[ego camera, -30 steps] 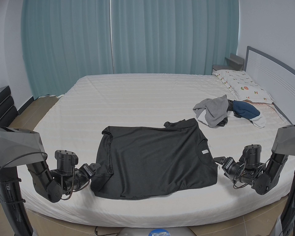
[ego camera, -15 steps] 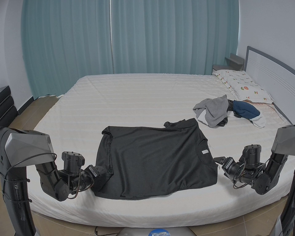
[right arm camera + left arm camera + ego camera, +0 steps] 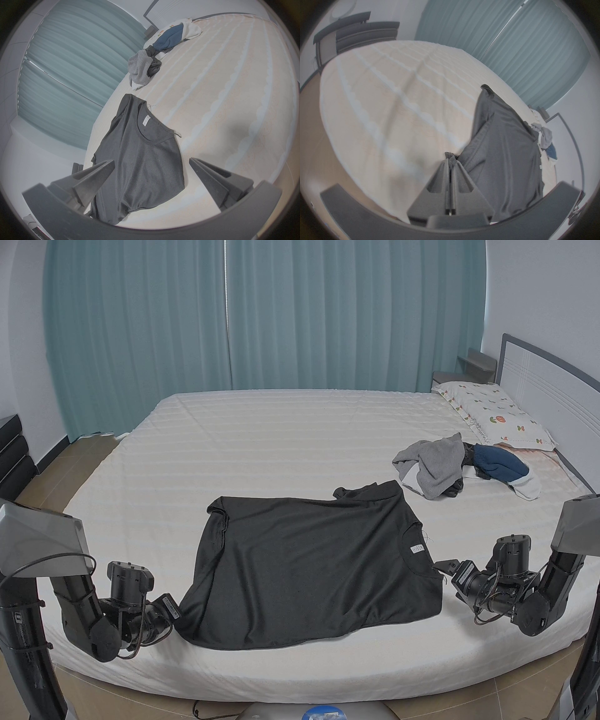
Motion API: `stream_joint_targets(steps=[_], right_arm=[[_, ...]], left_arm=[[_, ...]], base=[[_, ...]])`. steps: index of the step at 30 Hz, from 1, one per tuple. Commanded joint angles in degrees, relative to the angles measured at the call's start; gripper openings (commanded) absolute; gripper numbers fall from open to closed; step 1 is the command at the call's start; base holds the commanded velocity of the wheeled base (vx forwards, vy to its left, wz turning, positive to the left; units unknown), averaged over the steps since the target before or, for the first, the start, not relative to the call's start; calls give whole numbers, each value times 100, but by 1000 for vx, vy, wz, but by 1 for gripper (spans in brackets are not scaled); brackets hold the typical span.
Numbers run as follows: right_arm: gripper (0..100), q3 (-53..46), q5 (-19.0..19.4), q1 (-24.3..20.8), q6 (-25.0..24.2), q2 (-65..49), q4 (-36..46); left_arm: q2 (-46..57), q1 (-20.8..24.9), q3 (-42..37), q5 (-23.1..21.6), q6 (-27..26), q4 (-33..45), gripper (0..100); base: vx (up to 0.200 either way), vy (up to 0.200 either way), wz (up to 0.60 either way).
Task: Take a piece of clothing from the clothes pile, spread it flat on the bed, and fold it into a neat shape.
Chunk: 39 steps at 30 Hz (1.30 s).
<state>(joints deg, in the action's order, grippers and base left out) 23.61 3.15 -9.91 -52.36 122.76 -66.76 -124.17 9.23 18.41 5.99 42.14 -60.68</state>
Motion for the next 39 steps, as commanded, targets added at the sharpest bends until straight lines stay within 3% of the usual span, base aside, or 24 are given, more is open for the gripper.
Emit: stream_joint_targets(steps=[1,17,18,29,34,35,36,39], right_arm=[[100,-6,2,-2,-2,-6,-13],[100,-15,11,-11,-2,11,-4],[100,-23,2,-11,-2,11,-4],[100,-23,2,-28,-2,-6,-4],[100,-23,2,-46,-2,2,-4],[100,-32,2,-46,-2,2,-4],[100,-32,2,-46,-2,2,-4],[100,-32,2,-46,-2,2,-4]], left_arm=[[271,-70,-382,192,-259,-5,0],[209,-26,-575,421,-488,39,0],[218,-26,-575,421,-488,39,100],[570,-149,-443,342,-409,-31,100],[772,-158,-382,25,-242,-58,100],[974,-158,-364,-344,119,-58,100],[1018,-167,-364,-432,198,-58,100],[1036,-185,-355,-502,242,-66,100]], base=[[0,0,0],[0,0,0],[0,0,0],[0,0,0],[0,0,0],[0,0,0],[0,0,0],[0,0,0]])
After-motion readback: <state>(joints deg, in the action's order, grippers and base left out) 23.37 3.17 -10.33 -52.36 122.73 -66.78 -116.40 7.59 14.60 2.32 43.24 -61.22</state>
